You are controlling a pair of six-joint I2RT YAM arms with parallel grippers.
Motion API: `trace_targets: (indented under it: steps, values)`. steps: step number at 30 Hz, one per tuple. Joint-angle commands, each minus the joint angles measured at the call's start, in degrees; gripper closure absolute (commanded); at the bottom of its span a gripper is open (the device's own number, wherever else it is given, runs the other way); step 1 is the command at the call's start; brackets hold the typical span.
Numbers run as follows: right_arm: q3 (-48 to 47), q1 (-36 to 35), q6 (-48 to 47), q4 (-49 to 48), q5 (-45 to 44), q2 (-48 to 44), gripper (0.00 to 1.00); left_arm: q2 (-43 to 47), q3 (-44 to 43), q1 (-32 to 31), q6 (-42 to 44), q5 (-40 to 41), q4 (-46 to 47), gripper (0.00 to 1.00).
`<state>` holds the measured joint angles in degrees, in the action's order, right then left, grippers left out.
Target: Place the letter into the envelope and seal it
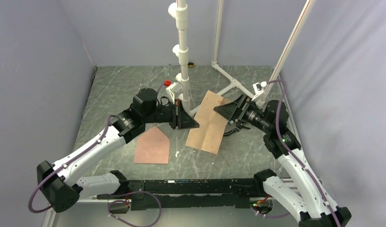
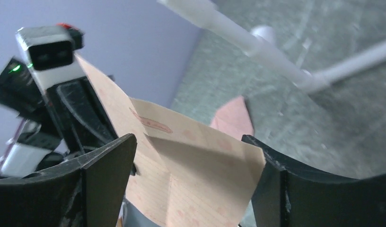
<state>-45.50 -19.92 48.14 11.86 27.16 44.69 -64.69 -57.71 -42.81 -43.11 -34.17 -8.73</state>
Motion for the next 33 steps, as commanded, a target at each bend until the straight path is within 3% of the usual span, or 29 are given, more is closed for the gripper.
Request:
trace_targets:
  steps: [1,5,8,11,14,18,19,23,28,33]
  values:
    - [-3.6,0.1,0.6,-10.8,5.9,-3.5,0.21,0.0,-10.3,1.7,0.7,-9.7,-4.5,0.97]
    - [-5.0,0.1,-1.0,-13.1,9.1,-5.2,0.37,-2.5,-17.9,2.9,0.9,-13.1,-12.1,0.98]
    - [-6.7,0.1,-1.9,-14.8,11.1,-5.1,0.53,-2.8,-17.7,3.9,-0.9,-16.4,-10.5,0.98]
    - [-8.7,0.1,-3.0,-15.9,12.7,-4.4,0.62,-2.1,-17.2,6.2,-1.4,-17.8,-10.0,0.98]
    - [-10.3,0.1,-4.0,-16.8,13.5,-4.0,0.58,-1.4,-17.1,8.9,-1.1,-18.2,-10.7,0.98]
    - [-10.7,0.1,-3.8,-19.9,16.4,-3.4,0.33,-1.9,-17.0,12.5,-2.4,-19.1,-11.0,0.98]
    - [-10.7,0.1,-3.7,-20.9,17.7,-2.9,0.30,-2.2,-17.0,13.2,-3.0,-19.2,-11.0,0.98]
    - [-11.3,0.0,-2.6,-23.3,26.6,0.5,0.29,-3.4,-17.0,15.1,-4.0,-19.8,-10.4,0.98]
    - [-14.3,-0.5,-7.1,-16.1,35.2,4.4,0.28,-4.2,-17.0,16.2,-4.6,-21.2,-7.8,0.97]
    - [-18.2,-0.6,-13.3,-5.5,34.4,6.3,0.29,-5.6,-17.5,16.4,-5.3,-23.6,-4.2,0.98]
